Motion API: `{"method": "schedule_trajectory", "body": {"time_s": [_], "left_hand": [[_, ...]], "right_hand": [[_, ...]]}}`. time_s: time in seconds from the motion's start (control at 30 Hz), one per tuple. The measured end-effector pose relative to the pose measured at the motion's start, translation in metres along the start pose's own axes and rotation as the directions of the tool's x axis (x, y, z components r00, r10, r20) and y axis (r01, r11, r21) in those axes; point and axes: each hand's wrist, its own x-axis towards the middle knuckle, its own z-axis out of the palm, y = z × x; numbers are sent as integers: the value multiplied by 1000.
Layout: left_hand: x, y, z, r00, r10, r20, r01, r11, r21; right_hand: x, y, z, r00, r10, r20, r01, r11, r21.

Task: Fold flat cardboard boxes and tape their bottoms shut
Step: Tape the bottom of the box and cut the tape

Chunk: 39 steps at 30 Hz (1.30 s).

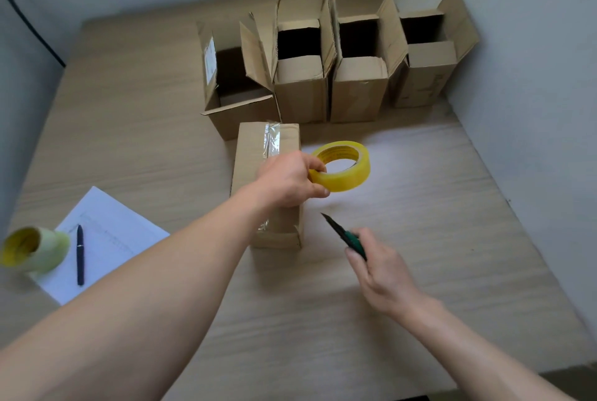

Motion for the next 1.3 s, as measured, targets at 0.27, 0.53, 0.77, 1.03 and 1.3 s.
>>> {"method": "schedule_trajectory", "body": {"time_s": [0.27, 0.53, 0.77, 1.03, 1.3], "left_hand": [[-1, 0, 2, 1000, -2, -2, 2, 999, -33], [-2, 0, 3, 1000, 0, -3, 0, 999, -40], [-3, 0, 0, 999, 36, -16, -36, 999, 1], [-6, 2, 4, 996, 83, -23, -79, 986, 150], [-24, -7, 5, 968, 227, -104, -227, 974, 18]], "right_hand": [[17, -6, 28, 995, 32, 91, -16, 984, -178], [3, 39, 10, 948, 318, -29, -288, 813, -505], [59, -28, -34, 786, -404, -469, 286, 909, -304], [123, -49, -56, 939, -222, 263, 313, 866, -390], [139, -48, -46, 954, -69, 293, 196, 881, -431]]}}
